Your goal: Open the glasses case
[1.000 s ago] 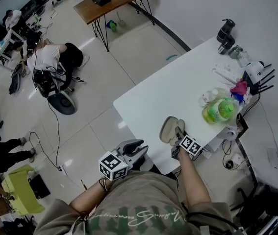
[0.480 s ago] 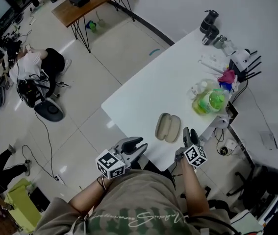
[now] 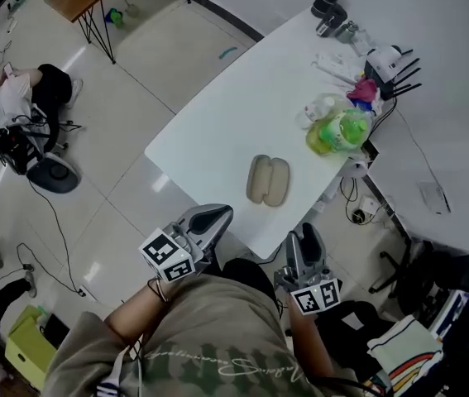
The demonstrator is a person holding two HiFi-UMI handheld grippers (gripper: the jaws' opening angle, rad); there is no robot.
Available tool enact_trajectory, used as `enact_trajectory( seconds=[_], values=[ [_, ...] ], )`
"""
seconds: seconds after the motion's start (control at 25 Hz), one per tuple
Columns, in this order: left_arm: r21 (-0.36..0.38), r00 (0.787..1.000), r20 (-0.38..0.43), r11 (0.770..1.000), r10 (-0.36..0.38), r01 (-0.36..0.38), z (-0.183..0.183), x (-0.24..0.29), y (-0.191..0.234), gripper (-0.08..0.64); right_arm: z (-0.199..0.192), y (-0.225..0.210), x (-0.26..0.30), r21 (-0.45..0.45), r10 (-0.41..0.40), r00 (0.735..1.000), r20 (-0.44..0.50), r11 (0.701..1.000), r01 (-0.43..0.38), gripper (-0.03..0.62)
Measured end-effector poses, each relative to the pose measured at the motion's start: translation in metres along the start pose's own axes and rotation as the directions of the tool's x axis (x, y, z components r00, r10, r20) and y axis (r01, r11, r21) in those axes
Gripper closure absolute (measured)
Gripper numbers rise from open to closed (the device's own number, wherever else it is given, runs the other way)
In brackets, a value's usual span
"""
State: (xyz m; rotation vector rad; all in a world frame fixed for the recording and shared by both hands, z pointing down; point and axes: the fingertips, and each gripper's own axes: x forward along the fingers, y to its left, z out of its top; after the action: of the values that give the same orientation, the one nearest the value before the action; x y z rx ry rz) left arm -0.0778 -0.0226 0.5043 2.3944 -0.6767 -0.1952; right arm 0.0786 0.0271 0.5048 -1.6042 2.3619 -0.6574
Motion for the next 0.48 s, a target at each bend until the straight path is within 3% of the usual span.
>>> enact_trajectory(
  seconds=[0.16, 0.28, 0.48],
  values=[
    [0.033, 1.0, 0.018, 0.999, -0.019, 0.018, -0.005, -0.021, -0.035, 0.552, 0.006, 0.043, -0.03, -0.08, 0.126, 0.992, 0.031, 0.989, -0.123, 0.412],
    [0.061, 1.0, 0.026, 0.998, -0.003, 0.001, -0.024, -0.038, -0.068, 0.554, 0.009, 0.062, -0.062, -0.117, 0.189, 0.98, 0.062, 0.977, -0.181, 0.579],
    [0.109, 0.999, 0.043, 0.994, 0.015, -0.019, -0.072, -0.067, -0.141, 0.554, 0.008, 0.076, -0.152, -0.188, 0.175, 0.982, 0.077, 0.969, -0.158, 0.584]
  ],
)
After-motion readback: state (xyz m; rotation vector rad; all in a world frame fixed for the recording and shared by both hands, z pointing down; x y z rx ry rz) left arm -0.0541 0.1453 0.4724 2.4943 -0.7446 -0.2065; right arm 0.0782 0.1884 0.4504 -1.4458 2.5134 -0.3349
